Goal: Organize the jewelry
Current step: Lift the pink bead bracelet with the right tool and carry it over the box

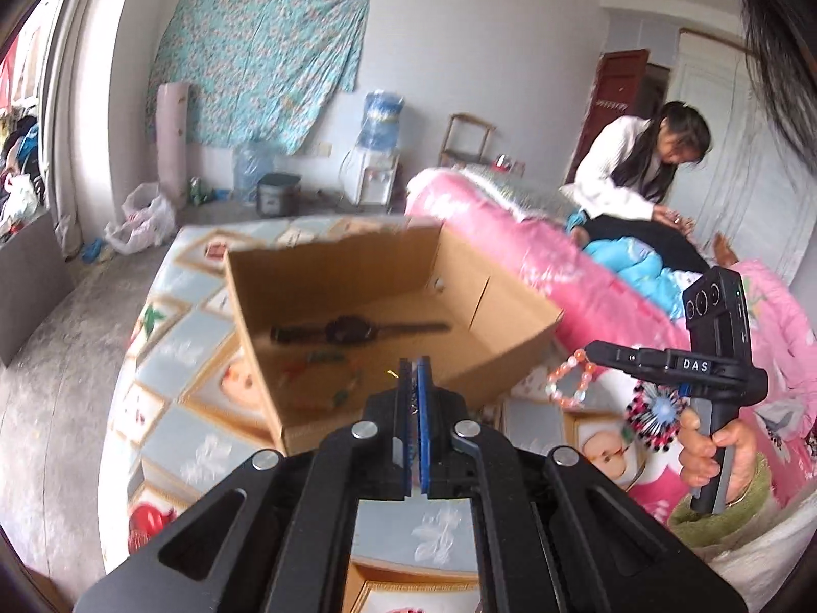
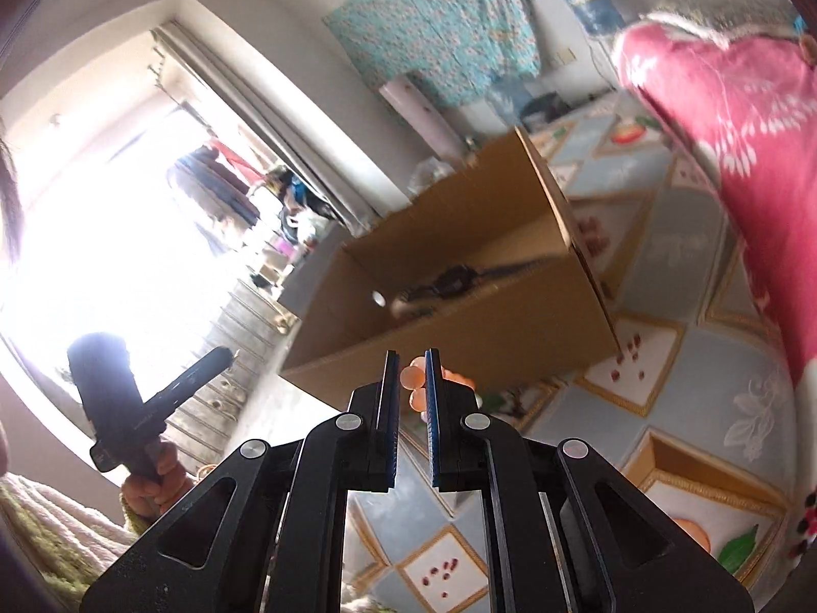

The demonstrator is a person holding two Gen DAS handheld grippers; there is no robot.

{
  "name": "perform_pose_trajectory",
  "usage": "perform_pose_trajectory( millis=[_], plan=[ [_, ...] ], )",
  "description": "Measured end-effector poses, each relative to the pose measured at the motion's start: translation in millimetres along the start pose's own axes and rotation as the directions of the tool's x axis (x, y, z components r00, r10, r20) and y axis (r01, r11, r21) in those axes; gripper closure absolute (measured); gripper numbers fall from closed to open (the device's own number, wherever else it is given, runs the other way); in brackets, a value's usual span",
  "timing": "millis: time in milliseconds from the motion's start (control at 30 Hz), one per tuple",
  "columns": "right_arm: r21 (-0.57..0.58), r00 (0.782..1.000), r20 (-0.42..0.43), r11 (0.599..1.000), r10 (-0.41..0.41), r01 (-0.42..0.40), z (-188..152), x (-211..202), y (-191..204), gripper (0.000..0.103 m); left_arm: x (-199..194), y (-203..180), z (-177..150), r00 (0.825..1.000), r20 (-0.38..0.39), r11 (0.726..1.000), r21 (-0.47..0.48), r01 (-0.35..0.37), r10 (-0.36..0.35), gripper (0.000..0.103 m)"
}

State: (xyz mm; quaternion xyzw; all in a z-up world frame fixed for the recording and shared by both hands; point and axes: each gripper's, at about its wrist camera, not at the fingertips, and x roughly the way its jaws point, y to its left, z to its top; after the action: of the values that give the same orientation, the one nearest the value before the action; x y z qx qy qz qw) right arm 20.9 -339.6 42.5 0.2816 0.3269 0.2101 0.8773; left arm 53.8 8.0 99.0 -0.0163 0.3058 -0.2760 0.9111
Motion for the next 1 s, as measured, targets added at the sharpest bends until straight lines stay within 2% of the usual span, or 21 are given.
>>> perform_pose_trajectory(
  millis=[67, 167, 333, 467, 567, 667, 733, 833, 1000],
  plan=[
    [-0.039, 0.999, 0.033, 0.999, 0.02, -0.018, 13, -8, 11, 0.096, 7, -4, 15, 1.0, 0.015, 1.0, 0.029, -0.001, 0.001, 0.102],
    [-0.102, 0.996, 0.074, 0.994, 0.047, -0.039, 33, -14, 25, 0.096, 28, -3, 33, 1.0, -0.004, 0.999, 0.042, 0.02, -0.02, 0.102],
    [-0.187, 0.992, 0.084, 0.98, 0.091, -0.074, 72, 0, 38, 0.096, 88, 10, 49, 0.991, -0.128, 0.999, 0.008, 0.048, -0.046, 0.102],
    [-0.193, 0.995, 0.025, 0.977, 0.101, -0.094, 91, 32, 29, 0.096, 142, 23, 44, 0.958, -0.275, 0.996, -0.056, 0.068, -0.081, 0.101],
    [-0.173, 0.995, -0.045, 0.98, 0.087, -0.094, 98, 62, 16, 0.096, 176, 33, 34, 0.922, -0.378, 0.994, -0.091, 0.053, -0.084, 0.101],
    [-0.165, 0.991, -0.124, 0.984, 0.044, -0.065, 98, 90, 4, 0.096, 193, 40, 25, 0.892, -0.437, 0.989, -0.136, 0.058, -0.112, 0.101],
    [-0.163, 0.986, -0.167, 0.985, 0.02, -0.048, 98, 98, -3, 0.096, 198, 40, 22, 0.884, -0.453, 0.987, -0.147, 0.059, -0.12, 0.101],
    [-0.171, 0.975, -0.22, 0.985, -0.014, -0.025, 100, 109, -8, 0.096, 197, 37, 25, 0.884, -0.454, 0.99, -0.132, 0.056, -0.111, 0.101],
    [-0.2, 0.965, -0.254, 0.98, -0.062, 0.01, 104, 108, -5, 0.096, 203, 37, 24, 0.859, -0.499, 0.987, -0.151, 0.047, -0.118, 0.1]
  ],
)
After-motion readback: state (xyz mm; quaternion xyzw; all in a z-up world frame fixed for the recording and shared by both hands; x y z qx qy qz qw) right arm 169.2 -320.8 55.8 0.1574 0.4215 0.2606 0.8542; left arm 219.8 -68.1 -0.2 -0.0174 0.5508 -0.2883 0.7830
